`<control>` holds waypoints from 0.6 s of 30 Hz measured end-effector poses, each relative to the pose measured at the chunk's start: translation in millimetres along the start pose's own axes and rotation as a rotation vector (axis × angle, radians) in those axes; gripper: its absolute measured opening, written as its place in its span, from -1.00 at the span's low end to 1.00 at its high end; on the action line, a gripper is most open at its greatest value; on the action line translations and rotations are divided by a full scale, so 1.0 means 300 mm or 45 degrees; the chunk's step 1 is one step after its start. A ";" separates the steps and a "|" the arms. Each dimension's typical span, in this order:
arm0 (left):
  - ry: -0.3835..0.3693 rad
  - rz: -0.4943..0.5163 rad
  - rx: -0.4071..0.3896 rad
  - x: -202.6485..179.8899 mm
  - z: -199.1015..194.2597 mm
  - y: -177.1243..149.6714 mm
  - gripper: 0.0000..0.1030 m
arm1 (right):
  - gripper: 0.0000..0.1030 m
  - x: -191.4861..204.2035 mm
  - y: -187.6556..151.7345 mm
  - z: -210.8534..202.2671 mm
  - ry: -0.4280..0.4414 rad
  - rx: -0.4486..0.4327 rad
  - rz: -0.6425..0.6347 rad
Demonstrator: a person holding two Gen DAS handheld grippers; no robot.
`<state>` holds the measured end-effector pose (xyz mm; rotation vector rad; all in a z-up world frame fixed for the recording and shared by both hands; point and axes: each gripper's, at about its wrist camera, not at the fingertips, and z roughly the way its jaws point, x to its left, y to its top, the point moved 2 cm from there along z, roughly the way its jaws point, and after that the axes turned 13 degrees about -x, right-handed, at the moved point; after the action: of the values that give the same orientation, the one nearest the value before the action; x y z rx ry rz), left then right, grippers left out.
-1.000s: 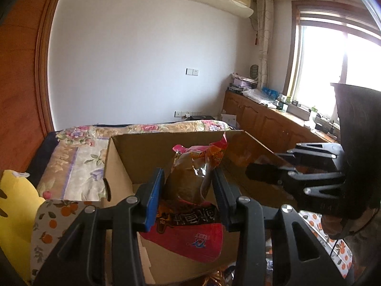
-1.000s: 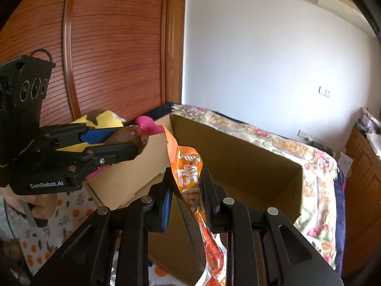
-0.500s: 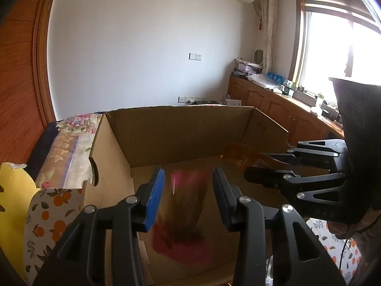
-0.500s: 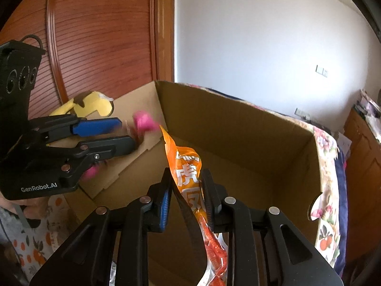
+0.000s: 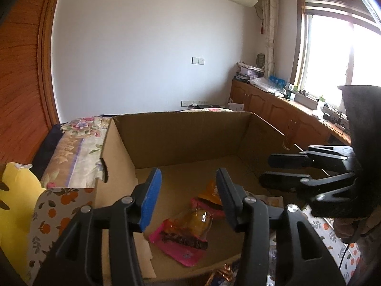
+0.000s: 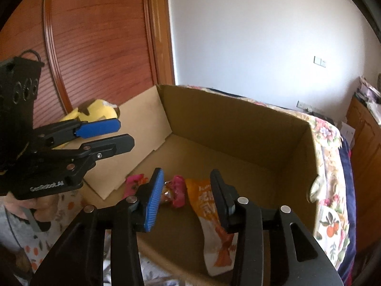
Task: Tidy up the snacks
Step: 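Move both tools back to the snack pile on the table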
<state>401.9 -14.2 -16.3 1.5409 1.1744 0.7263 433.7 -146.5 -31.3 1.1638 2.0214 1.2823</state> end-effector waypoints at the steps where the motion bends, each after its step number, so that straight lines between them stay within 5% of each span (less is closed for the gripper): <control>1: 0.004 0.002 -0.004 -0.004 -0.016 0.002 -0.06 | -0.20 0.002 0.001 -0.021 -0.004 -0.005 0.006; 18: 0.081 0.043 0.010 -0.071 -0.314 -0.061 0.12 | -0.01 0.085 -0.082 -0.422 -0.076 -0.032 0.073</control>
<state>305.3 -0.2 -3.4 1.5576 1.2019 0.7995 315.5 -191.5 4.9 1.2414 1.9369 1.2816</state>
